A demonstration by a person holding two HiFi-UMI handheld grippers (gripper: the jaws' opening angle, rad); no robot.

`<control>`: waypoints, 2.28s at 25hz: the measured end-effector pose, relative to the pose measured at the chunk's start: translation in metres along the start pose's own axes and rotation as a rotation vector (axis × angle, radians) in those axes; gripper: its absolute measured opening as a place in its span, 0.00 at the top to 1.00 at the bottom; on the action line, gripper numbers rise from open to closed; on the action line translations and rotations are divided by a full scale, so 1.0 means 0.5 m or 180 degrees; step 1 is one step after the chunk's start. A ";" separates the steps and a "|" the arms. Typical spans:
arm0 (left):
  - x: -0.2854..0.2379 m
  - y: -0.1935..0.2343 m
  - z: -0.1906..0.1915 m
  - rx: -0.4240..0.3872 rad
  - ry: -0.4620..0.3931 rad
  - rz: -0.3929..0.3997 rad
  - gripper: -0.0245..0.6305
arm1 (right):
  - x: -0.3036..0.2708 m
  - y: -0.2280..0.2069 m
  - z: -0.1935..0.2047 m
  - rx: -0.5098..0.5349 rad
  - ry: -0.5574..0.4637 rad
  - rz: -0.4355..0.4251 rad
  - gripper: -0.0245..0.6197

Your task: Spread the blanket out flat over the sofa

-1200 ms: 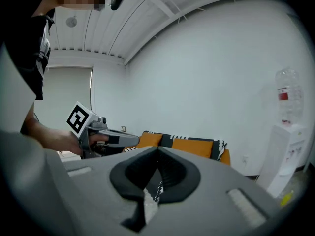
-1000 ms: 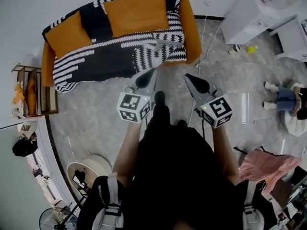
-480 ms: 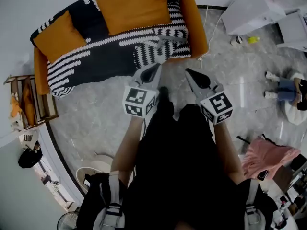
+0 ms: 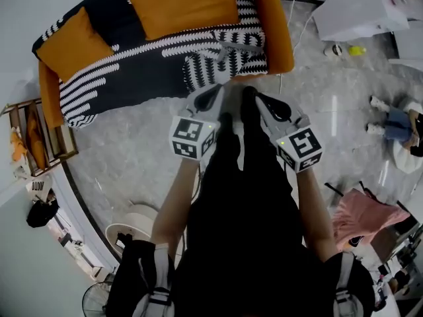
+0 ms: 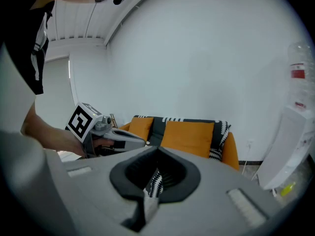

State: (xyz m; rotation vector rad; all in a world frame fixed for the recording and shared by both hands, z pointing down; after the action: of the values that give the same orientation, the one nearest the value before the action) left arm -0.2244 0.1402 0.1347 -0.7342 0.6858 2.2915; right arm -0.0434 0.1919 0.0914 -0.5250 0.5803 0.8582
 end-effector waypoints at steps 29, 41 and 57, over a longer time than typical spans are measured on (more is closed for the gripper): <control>-0.554 0.300 0.146 0.0230 0.0957 -0.0643 0.77 | -0.415 -0.397 0.058 0.0336 0.0558 -0.0774 0.96; -0.722 0.406 0.264 -0.0150 0.1605 -0.0813 0.62 | -0.503 -0.474 0.111 0.0180 0.0670 -0.0821 0.96; -0.831 0.472 0.343 -0.0546 0.2297 -0.0816 0.68 | -0.539 -0.501 0.151 0.0154 0.0792 -0.1007 0.96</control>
State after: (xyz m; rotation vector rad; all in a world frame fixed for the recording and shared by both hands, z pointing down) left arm -0.1734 -0.0766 0.5909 -1.6637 0.6515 1.8405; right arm 0.0395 -0.0437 0.3723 -0.6646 0.7203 0.4804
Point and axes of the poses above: the fingertips, and each gripper's own axes: x backward along the fingers, y to its left, z out of its underside, the point moved 8 cm from there along x, backward along the fingers, and after that the axes turned 14 degrees about y, right-handed, at the moved point
